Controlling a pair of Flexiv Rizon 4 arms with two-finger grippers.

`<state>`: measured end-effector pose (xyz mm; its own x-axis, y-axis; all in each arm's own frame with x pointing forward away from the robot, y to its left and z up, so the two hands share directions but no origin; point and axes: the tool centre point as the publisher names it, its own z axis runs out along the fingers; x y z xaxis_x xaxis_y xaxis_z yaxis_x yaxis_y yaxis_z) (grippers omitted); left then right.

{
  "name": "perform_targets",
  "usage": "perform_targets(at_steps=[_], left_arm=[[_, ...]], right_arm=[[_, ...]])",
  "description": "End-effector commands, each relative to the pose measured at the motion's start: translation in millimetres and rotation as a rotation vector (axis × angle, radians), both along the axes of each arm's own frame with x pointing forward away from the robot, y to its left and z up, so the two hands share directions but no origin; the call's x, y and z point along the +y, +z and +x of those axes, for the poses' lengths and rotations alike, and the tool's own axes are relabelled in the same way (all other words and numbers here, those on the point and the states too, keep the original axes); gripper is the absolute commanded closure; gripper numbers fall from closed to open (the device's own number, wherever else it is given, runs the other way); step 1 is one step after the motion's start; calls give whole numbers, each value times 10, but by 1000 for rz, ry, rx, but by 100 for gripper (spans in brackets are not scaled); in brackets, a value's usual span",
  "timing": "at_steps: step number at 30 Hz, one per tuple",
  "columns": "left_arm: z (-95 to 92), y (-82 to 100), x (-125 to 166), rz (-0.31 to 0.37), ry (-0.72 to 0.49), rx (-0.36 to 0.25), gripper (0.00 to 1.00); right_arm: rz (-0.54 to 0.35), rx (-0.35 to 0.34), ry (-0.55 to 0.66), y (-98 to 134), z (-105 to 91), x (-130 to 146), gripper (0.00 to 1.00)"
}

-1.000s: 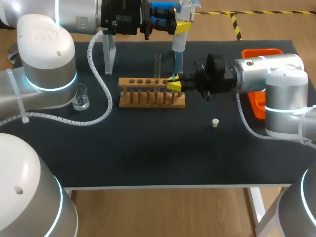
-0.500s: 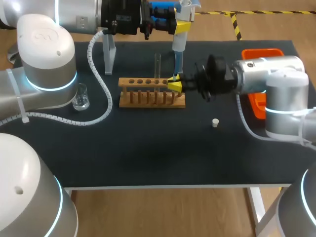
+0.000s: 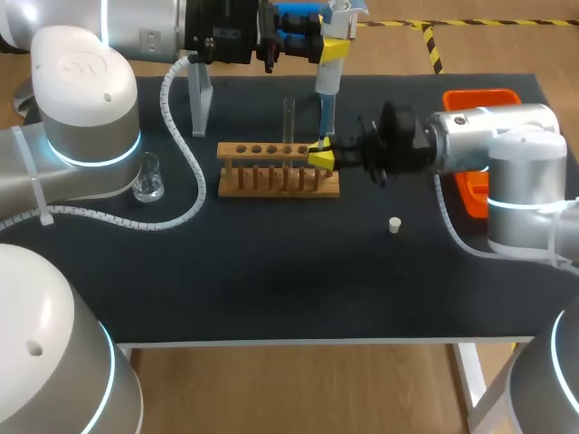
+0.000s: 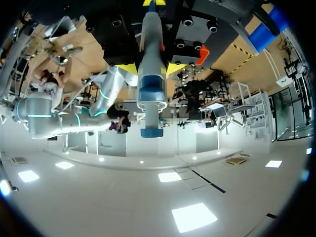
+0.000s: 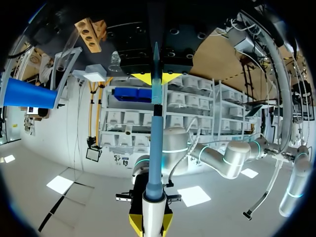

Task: Invert the test tube, pick up the pipette, mount the tip to pipette, aspirate from beaker and dispense into the tube, eject the tip, return the pipette, and cap with the stopper.

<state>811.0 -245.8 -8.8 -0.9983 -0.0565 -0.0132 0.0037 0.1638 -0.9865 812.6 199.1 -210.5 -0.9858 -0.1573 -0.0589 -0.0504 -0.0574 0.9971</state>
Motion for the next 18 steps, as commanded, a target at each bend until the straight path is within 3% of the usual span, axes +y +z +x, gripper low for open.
perform_targets(at_steps=[1, 18], left_arm=[[1, -1, 1, -1, 0, -1, 100], [1, -1, 1, -1, 0, -1, 100]], right_arm=[[8, -6, -4, 23, 2, -17, 100], [4, -32, -2, 56, 2, -9, 100]])
